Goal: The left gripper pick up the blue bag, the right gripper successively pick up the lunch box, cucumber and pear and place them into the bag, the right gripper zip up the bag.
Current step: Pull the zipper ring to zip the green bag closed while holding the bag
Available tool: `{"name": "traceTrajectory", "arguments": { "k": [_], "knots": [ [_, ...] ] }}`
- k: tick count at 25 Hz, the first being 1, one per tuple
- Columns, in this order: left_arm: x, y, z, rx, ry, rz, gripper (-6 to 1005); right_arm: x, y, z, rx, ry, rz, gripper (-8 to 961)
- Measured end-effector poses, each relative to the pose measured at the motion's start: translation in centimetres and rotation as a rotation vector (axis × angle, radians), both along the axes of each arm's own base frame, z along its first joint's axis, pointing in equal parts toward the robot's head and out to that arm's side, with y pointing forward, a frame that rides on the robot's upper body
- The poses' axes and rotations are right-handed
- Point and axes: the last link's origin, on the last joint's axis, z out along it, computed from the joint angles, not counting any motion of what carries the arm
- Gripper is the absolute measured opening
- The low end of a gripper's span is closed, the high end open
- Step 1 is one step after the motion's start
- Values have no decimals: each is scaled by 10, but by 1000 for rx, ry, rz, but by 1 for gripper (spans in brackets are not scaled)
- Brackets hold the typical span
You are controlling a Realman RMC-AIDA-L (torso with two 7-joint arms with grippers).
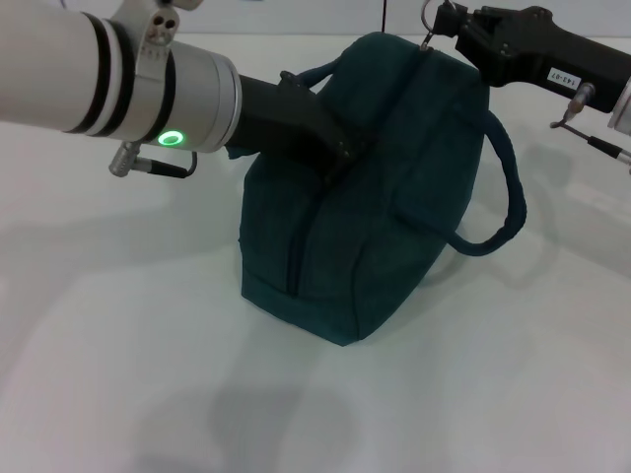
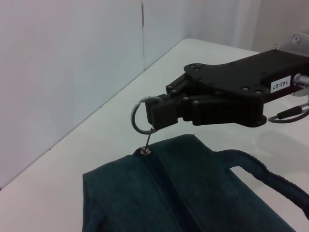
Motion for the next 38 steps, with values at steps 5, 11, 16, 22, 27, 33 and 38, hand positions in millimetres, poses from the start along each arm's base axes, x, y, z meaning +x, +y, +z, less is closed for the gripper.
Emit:
{"name": "traceTrajectory", "arguments": {
  "k": [5, 11, 16, 22, 27, 33, 38],
  "knots": [
    [-1, 0, 3, 8, -12, 8, 36, 0, 0, 0, 0, 0, 0, 14],
    [3, 1, 12, 18, -98, 22, 92, 1, 0, 0, 0, 0, -1, 13],
    [4, 9, 39, 68, -255, 73, 174, 1, 0, 0, 0, 0, -2, 13],
    [-7, 26, 52, 96, -331, 160, 299, 1, -1, 0, -1, 1, -1, 13],
    [-25, 42, 42, 50, -357, 270, 506, 2, -2, 0, -4, 2, 0, 12],
    [-31, 44, 36, 33, -350, 295, 738, 2, -3, 0, -6, 1, 1, 13],
    [-37, 42, 33, 18, -347, 322, 733, 3, -3, 0, -6, 1, -1, 13]
  ]
}}
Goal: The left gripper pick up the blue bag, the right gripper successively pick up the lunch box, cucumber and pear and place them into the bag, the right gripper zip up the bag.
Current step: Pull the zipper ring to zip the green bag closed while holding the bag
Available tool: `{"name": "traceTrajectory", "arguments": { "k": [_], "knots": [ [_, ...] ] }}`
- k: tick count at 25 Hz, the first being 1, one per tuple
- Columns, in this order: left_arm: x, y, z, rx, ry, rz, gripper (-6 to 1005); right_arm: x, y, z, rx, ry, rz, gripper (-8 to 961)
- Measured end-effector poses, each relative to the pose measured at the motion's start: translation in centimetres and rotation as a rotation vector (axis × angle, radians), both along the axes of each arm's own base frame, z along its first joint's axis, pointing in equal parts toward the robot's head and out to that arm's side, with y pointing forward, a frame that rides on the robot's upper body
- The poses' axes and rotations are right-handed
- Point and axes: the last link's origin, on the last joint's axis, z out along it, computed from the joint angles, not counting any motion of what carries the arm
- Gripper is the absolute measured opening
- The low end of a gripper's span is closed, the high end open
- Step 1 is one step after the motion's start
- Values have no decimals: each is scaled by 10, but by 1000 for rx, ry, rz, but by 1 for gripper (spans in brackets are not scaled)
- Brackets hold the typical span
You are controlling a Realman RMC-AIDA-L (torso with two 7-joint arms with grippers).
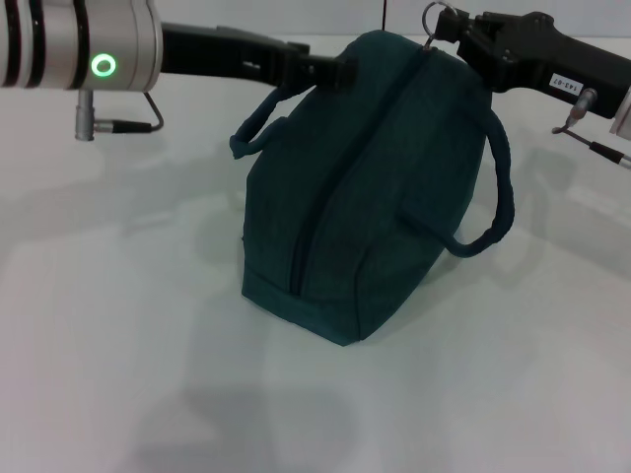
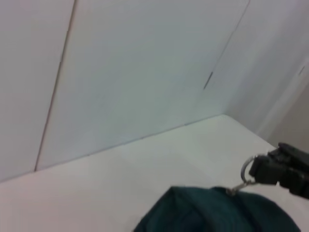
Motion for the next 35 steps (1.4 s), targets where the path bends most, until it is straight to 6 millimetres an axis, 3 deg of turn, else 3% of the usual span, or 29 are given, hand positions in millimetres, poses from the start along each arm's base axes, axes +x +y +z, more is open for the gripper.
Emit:
{"name": "traceTrajectory", "arguments": {
  "k": [12, 23, 29, 35],
  "knots": [
    [-14, 3, -8, -39, 17, 57, 722, 0, -1, -1, -4, -3, 4, 13],
    [-9, 0, -9, -60, 6, 31, 247, 0, -1, -2, -6, 2, 1, 13],
    [0, -7, -10, -93, -32, -51, 60, -2, -1, -3, -28, 26, -20, 13],
    [5, -13, -11, -107, -64, -124, 45, -1, -1, -4, -108, 90, -95, 14]
  ]
}}
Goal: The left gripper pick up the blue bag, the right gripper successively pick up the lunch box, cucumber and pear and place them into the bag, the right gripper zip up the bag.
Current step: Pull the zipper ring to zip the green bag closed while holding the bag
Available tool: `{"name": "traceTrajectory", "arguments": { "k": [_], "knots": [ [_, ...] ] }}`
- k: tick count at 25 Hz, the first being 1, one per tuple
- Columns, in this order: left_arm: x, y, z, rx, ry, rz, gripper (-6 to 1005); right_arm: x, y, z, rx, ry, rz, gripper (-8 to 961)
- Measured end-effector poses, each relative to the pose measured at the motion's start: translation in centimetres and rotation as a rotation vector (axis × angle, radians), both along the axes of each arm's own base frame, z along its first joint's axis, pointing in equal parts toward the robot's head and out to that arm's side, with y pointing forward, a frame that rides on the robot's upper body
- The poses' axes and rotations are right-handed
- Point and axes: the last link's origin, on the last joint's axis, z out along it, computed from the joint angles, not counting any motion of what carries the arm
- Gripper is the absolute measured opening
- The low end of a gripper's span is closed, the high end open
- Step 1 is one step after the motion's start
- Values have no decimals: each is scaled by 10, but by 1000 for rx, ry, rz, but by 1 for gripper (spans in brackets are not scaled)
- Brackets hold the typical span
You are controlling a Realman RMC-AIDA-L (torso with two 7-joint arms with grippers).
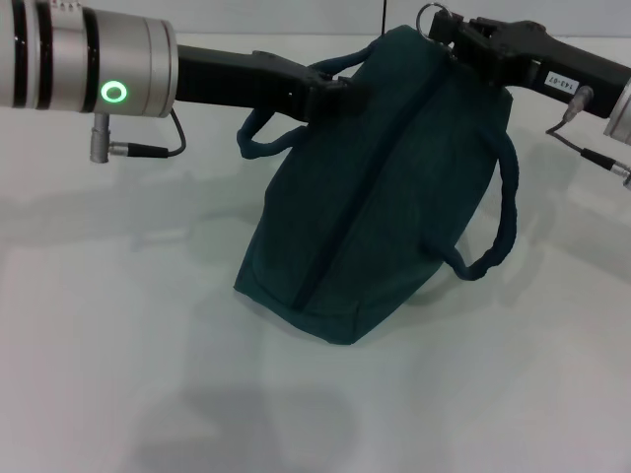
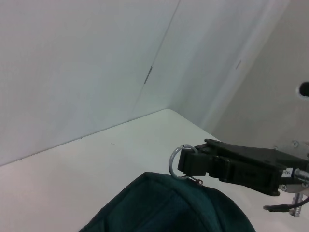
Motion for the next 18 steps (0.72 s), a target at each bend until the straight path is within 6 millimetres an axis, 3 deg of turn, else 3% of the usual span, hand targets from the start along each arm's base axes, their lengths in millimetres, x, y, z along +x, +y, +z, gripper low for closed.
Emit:
{"name": "traceTrajectory", "arguments": {
  "k": [18],
  "knots": [
    [7, -13, 9, -23, -52, -190, 45, 20, -3, 8, -124, 168, -203, 13]
  ]
}}
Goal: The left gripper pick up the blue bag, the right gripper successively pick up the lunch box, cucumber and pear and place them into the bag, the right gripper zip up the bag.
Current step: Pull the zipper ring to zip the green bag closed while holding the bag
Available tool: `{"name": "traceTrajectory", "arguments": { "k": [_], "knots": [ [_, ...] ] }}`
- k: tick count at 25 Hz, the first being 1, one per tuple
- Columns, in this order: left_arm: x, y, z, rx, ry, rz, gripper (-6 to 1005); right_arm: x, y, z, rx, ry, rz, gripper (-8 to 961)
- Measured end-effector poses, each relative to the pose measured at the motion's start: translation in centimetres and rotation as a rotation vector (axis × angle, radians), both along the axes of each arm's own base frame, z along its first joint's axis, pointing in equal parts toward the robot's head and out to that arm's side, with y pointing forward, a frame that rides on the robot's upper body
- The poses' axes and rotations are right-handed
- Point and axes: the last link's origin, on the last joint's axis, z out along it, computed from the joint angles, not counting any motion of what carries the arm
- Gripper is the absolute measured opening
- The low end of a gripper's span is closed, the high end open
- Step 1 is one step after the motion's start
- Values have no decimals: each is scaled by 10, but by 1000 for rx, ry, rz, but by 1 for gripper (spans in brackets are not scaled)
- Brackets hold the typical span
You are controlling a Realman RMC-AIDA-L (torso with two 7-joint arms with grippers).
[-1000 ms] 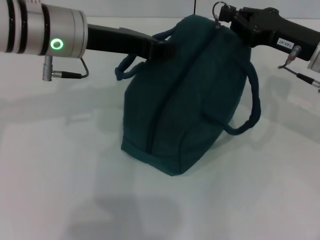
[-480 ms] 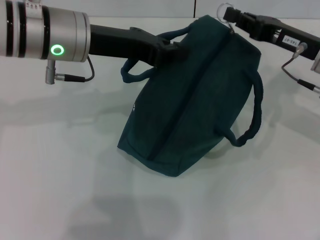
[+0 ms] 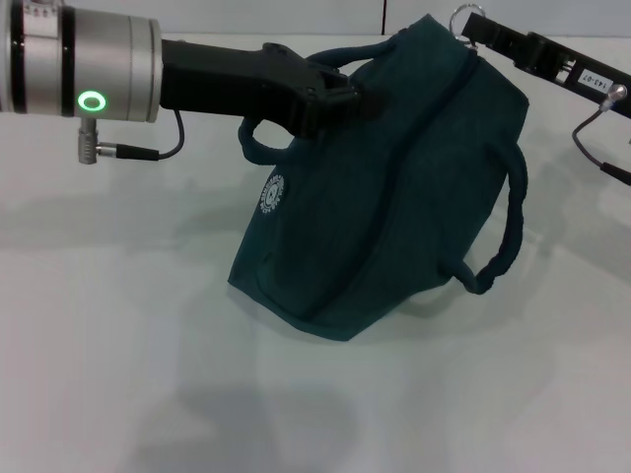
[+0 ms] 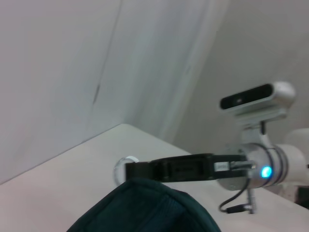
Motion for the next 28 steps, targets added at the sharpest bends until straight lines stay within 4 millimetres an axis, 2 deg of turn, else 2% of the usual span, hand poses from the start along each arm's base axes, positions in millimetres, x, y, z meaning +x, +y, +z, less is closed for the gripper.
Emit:
{"name": "traceTrajectory", "arguments": {
  "k": [11, 23, 28],
  "knots": [
    [8, -11, 2, -38, -35, -114, 45, 7, -5, -1, -39, 53, -40, 12],
    [13, -12, 22, 3, -123, -158, 44, 15, -7, -6, -54, 62, -82, 14],
    [14, -11, 21, 11, -130, -151, 44, 15, -8, -6, -50, 69, -85, 73]
  ]
}}
